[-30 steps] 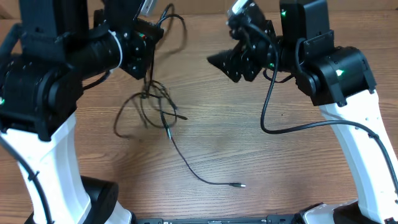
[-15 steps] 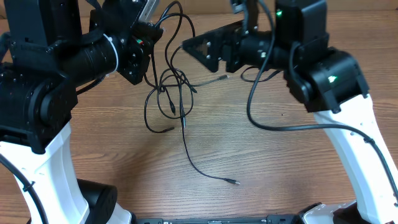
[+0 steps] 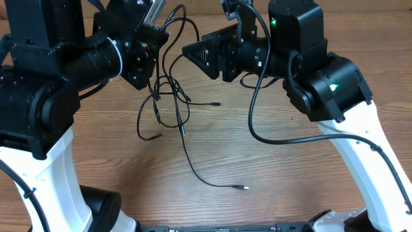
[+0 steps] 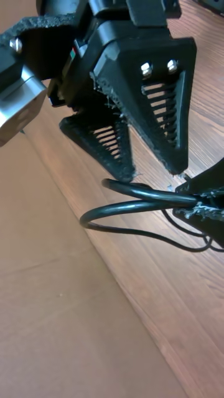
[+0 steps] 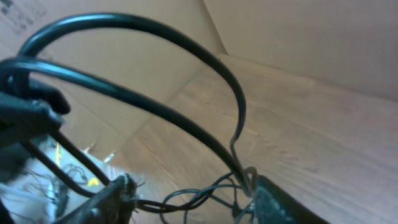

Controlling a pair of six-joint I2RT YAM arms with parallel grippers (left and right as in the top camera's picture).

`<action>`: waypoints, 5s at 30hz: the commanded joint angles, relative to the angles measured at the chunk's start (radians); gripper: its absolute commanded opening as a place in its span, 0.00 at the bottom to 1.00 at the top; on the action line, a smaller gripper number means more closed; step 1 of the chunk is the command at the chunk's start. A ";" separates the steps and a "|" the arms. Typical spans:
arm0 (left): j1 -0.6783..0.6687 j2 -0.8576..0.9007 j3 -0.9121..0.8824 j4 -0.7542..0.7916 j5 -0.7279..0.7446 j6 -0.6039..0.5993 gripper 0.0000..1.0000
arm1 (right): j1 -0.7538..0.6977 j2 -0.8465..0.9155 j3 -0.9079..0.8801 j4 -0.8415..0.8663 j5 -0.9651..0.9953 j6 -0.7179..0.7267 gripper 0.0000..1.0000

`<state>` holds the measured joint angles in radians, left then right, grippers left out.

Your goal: Untangle cables

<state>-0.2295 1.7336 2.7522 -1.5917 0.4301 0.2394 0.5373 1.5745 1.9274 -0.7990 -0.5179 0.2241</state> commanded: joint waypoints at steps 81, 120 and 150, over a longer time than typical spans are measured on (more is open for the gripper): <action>0.000 0.000 0.016 -0.098 -0.394 -0.183 1.00 | -1.200 0.636 0.278 0.819 0.480 -0.422 0.04; 0.000 0.000 0.016 0.001 -0.467 -0.175 1.00 | -1.102 0.904 0.369 1.216 0.431 -0.246 0.04; 0.000 0.068 0.016 0.069 -0.508 -0.163 1.00 | -1.192 1.138 0.494 0.767 0.515 -0.241 1.00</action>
<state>-0.2295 1.7966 2.7560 -1.5227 -0.0723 0.0620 -0.6632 2.7327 2.4119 -0.0410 -0.0071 -0.0216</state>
